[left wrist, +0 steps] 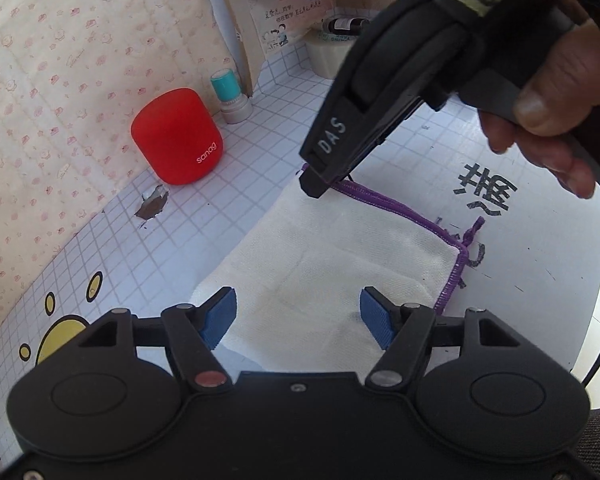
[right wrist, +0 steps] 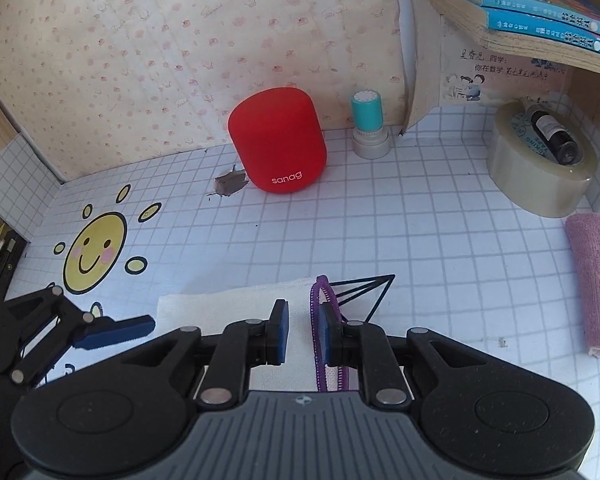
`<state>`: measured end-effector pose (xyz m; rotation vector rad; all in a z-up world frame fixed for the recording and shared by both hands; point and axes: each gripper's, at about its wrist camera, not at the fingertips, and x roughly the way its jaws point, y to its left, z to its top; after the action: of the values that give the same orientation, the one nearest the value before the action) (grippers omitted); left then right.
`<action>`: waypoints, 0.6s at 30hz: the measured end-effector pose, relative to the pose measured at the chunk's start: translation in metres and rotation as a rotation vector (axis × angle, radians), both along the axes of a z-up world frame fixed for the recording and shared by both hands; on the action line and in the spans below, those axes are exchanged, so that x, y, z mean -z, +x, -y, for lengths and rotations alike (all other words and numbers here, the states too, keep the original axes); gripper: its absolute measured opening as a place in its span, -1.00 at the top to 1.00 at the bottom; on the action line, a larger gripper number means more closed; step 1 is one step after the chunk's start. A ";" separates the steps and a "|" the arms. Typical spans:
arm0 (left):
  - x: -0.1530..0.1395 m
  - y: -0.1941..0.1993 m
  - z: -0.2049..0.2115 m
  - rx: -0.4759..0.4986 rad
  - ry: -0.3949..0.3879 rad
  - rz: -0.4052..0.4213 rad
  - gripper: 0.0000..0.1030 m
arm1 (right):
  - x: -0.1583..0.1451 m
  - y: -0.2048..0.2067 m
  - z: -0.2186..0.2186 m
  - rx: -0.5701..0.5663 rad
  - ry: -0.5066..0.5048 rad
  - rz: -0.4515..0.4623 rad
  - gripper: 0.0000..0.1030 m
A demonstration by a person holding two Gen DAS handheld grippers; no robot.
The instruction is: Fold towel
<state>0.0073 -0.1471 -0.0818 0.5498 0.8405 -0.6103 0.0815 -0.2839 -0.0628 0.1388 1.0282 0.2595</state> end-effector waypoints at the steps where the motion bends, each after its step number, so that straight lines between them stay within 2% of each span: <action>1: 0.001 -0.002 0.001 0.001 0.002 -0.003 -0.36 | 0.002 0.003 0.002 -0.004 0.012 -0.011 0.71; 5: 0.005 -0.007 0.004 0.007 0.018 -0.010 -0.36 | 0.001 0.011 0.004 -0.037 0.039 0.004 0.71; 11: 0.004 -0.007 0.006 -0.016 0.019 -0.009 -0.36 | 0.000 0.024 0.000 -0.107 0.019 0.019 0.71; 18: 0.005 0.005 0.012 -0.051 -0.001 -0.021 -0.36 | 0.014 0.034 -0.005 -0.172 -0.060 0.009 0.71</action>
<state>0.0118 -0.1591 -0.0869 0.5201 0.8710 -0.5708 0.1155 -0.2792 -0.0769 -0.0052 1.0392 0.3852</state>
